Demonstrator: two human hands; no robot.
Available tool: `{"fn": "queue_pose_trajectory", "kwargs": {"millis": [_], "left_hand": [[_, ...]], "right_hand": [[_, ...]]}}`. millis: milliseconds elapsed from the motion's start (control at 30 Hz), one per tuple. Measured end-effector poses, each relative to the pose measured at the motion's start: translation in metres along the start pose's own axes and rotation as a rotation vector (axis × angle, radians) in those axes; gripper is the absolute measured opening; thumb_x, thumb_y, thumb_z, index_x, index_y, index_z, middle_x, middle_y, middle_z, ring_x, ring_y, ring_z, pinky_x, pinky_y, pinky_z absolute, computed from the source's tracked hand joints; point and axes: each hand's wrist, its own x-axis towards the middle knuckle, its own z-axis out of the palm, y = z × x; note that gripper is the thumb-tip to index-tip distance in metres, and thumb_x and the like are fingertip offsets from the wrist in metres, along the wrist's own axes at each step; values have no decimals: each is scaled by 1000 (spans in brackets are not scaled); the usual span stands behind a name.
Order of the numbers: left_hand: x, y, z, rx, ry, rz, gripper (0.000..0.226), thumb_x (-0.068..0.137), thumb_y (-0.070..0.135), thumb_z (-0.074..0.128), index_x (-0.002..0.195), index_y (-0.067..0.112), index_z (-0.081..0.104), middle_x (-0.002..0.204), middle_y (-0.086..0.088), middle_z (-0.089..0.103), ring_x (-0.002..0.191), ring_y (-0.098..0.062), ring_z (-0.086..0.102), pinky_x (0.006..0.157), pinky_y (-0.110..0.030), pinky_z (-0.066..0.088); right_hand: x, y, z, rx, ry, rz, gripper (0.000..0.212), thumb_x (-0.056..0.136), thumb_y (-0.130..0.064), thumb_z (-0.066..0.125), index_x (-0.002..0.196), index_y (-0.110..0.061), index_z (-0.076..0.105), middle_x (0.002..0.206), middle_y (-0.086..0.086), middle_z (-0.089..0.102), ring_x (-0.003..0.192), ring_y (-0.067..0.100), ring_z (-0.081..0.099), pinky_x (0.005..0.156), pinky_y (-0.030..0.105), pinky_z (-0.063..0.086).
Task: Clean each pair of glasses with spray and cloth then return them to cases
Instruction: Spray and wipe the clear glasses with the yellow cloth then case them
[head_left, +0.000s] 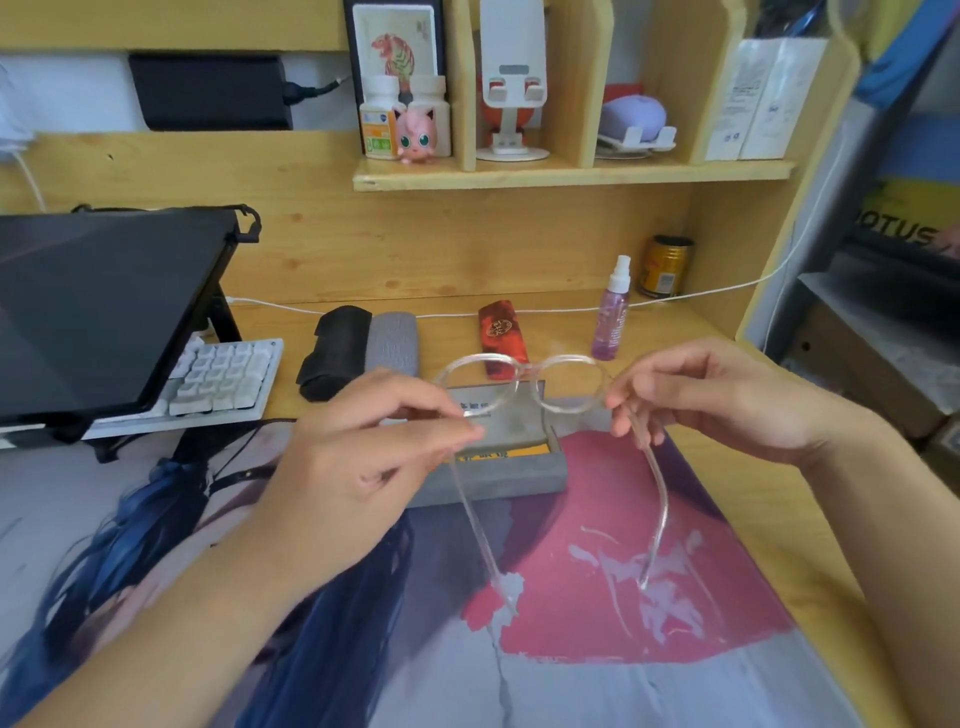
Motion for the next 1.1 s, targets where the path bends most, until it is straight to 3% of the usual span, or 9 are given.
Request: {"fn": "queue_pose_trajectory", "kwargs": {"millis": [133,233,367,500,633,733,833,933,1100], "left_hand": [[7,12,31,70,-106,65,27,95,-2,65,118,8,74,122,-7,66,116,-20,62,94,-37,52],[14,21,53,18,-214,-85,38,99,15,57,135,24,64,148,7,51,130,-8,52,105,-34,50],[9,6,49,101,-180,-240,32,97,20,58,125,27,71,139,13,53,111,-7,60,91,-32,54],[1,-23,31,184,-61,-496,22,92,15,67,107,26,77,125,6,57,122,-16,48,106,-7,23],[-2,-31,13,-12,-237,-827,25,84,54,69,108,46,67,138,14,41,137,-8,32,110,-30,26],[1,-33,-6,-136,-406,-944,53,73,71,67,118,45,60,135,19,43,125,1,42,101,-23,31],[1,-35,-16,-144,-587,-907,48,81,49,74,125,47,55,129,33,45,104,27,43,85,-5,34],[0,-35,-15,-124,-552,-870,52,80,34,83,123,47,55,123,29,51,99,31,45,77,3,34],[-4,-32,-11,-109,-482,-755,79,71,25,91,130,48,44,134,26,41,115,13,50,79,1,36]], "right_hand": [[-2,-2,-16,-99,200,129,5,88,-4,68,89,-2,72,81,17,67,60,16,56,55,23,48],[-8,6,-36,-163,290,313,12,93,9,58,92,-1,66,77,14,63,54,13,52,52,25,45],[-20,19,-61,-244,323,544,15,95,9,54,96,0,66,79,13,64,60,16,53,60,32,44],[-22,21,-64,-334,371,664,15,96,6,55,98,-1,68,77,12,67,61,17,54,58,30,45],[-20,17,-57,-422,349,665,15,94,2,57,96,-5,70,78,12,68,60,17,51,53,28,38],[-20,14,-54,-456,361,665,9,97,-12,61,96,-14,69,89,13,65,70,21,50,61,31,41],[-16,7,-47,-575,583,550,13,95,-31,66,95,-18,63,105,6,61,87,22,54,73,36,43],[1,0,-18,-782,771,178,11,94,-31,66,90,-21,62,96,3,60,85,19,53,71,32,39],[27,-6,59,-882,401,-334,4,90,-18,69,88,-19,73,79,-9,65,71,-3,52,67,18,40]]}}
